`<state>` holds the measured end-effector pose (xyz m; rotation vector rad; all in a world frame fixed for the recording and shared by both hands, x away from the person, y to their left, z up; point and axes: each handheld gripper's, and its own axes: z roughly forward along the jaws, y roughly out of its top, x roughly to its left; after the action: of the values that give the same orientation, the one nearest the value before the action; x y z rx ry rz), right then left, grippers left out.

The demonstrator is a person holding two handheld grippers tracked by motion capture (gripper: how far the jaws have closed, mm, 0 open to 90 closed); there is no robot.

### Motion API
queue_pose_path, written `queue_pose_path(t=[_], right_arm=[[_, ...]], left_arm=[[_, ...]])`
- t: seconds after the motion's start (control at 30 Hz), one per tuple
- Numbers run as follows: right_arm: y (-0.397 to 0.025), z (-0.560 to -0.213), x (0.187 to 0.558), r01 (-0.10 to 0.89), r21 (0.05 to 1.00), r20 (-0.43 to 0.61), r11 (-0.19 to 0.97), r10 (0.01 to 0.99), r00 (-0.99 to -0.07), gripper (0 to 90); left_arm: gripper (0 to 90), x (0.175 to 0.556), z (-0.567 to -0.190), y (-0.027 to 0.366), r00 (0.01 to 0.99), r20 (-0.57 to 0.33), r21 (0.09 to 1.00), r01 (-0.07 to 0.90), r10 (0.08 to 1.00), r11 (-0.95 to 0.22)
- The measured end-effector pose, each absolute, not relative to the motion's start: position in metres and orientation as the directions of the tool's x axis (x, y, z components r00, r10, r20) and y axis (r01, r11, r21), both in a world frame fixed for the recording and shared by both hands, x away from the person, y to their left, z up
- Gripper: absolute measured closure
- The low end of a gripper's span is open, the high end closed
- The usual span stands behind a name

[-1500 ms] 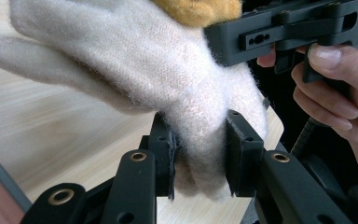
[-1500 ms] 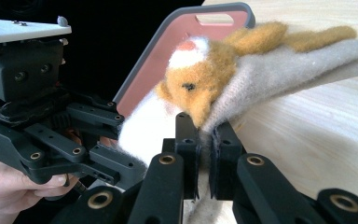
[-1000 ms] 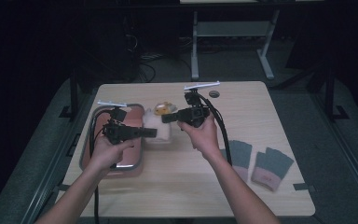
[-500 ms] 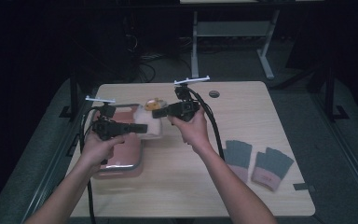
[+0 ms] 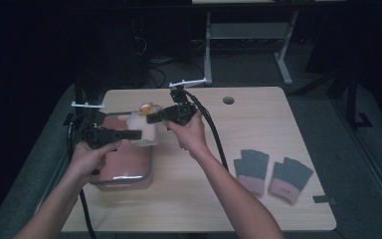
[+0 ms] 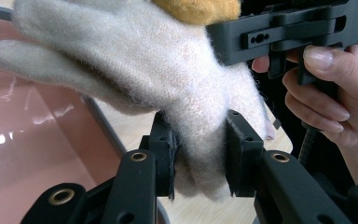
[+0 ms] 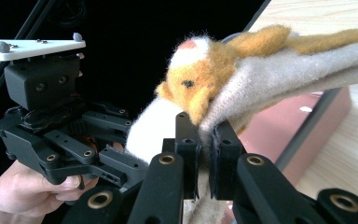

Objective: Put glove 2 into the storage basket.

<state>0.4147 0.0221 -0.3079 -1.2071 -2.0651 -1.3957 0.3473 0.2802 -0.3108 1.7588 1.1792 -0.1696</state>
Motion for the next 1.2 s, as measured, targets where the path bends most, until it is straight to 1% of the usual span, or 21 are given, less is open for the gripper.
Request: queue_pose_path(t=[0.37, 0.77, 1.2], right_arm=[[0.046, -0.31, 0.42, 0.81, 0.565, 0.704, 0.161, 0.418, -0.574, 84.0], [0.061, -0.316, 0.424, 0.816, 0.551, 0.722, 0.174, 0.392, -0.57, 83.9], [0.074, -0.329, 0.429, 0.826, 0.53, 0.734, 0.192, 0.383, -0.56, 83.9]], left_arm=[[67.6, 0.345, -0.311, 0.302, 0.498, -0.576, 0.629, 0.776, 0.648, -0.037], [67.6, 0.342, -0.313, 0.315, 0.474, -0.577, 0.62, 0.784, 0.665, -0.021], [67.6, 0.342, -0.323, 0.326, 0.443, -0.59, 0.595, 0.804, 0.675, -0.008]])
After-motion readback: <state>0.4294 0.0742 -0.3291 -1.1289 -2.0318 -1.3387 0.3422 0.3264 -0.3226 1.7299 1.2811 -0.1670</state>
